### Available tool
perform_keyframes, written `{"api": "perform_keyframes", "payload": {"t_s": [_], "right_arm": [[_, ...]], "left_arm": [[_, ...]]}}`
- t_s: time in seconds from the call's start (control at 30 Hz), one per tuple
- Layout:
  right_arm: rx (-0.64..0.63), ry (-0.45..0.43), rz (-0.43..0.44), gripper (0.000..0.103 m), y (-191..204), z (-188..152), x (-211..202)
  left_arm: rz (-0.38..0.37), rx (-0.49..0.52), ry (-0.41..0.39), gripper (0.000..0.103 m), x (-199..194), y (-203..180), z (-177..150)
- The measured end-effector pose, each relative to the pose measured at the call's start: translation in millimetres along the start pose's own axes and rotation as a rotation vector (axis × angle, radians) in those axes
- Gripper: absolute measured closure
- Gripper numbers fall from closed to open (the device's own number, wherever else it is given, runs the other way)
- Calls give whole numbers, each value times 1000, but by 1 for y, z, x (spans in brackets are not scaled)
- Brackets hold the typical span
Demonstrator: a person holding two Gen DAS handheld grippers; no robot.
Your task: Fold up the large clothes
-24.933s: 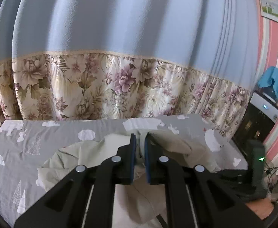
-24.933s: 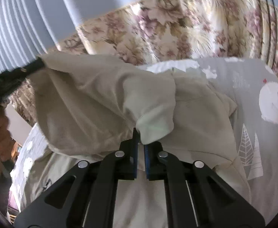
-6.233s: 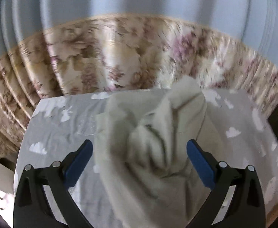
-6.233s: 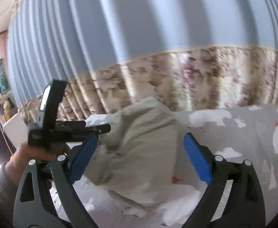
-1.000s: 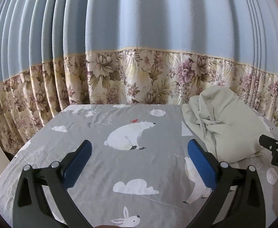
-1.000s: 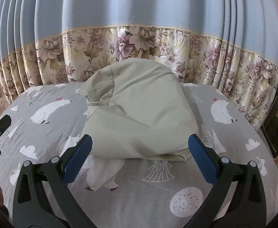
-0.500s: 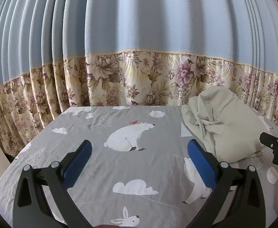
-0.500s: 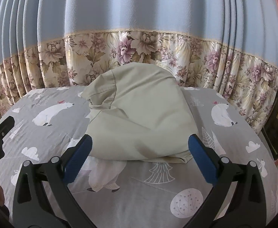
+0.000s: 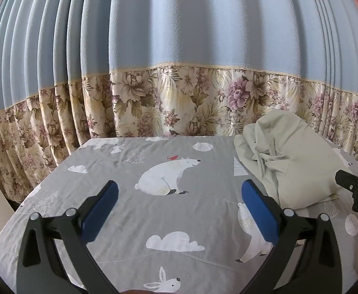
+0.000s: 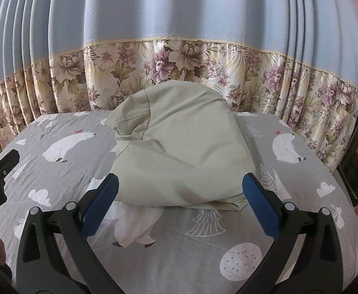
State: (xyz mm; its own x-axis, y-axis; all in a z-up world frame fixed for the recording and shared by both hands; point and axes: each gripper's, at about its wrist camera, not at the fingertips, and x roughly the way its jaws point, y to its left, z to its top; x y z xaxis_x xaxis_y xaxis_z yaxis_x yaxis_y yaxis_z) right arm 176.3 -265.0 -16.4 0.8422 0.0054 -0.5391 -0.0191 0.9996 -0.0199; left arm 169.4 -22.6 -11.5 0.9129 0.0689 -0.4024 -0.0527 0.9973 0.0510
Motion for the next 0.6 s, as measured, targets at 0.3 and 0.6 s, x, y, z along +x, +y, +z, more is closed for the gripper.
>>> {"api": "perform_keyframes", "payload": {"t_s": [0.3, 0.6], "right_arm": [[-3, 2, 1, 3, 1, -1, 0], [-2, 2, 0, 3, 1, -1, 0]], "left_arm": [[2, 1, -2, 2, 0, -1, 0], [-3, -4, 1, 2, 1, -2, 0]]}}
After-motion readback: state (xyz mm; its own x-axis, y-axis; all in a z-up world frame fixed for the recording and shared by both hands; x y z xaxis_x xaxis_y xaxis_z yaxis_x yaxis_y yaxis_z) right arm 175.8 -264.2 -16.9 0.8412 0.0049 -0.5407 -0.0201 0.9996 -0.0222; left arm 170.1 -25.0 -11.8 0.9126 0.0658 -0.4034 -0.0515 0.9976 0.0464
